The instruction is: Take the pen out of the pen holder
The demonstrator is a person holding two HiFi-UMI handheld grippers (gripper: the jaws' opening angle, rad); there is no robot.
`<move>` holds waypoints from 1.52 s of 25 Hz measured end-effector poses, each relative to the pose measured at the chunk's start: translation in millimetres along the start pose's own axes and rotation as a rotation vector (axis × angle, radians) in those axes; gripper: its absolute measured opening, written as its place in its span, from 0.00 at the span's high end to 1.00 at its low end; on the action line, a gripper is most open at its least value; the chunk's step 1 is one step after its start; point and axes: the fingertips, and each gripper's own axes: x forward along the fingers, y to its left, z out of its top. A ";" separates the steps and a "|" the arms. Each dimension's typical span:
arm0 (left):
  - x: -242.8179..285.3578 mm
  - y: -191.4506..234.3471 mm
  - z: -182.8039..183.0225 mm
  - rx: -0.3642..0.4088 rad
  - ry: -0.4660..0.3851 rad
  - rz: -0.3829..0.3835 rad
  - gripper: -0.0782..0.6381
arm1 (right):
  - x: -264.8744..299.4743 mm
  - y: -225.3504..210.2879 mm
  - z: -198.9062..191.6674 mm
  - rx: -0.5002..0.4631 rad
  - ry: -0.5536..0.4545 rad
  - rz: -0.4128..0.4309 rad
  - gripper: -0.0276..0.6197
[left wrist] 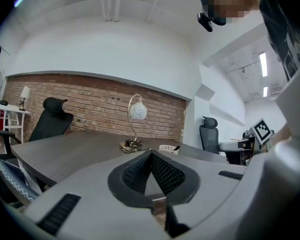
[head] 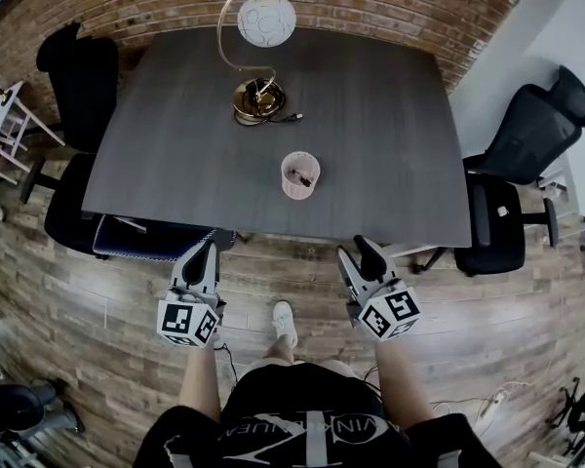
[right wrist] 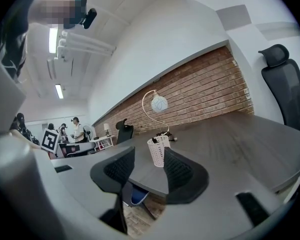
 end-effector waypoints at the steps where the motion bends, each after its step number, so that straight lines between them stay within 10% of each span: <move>1: 6.1 2.4 -1.2 0.000 0.004 -0.004 0.87 | 6.0 -1.1 0.2 -0.002 0.003 0.001 0.68; 38: 96.9 32.2 -37.1 -0.049 0.095 0.057 0.87 | 159.2 -4.9 5.9 -0.225 0.072 0.255 0.68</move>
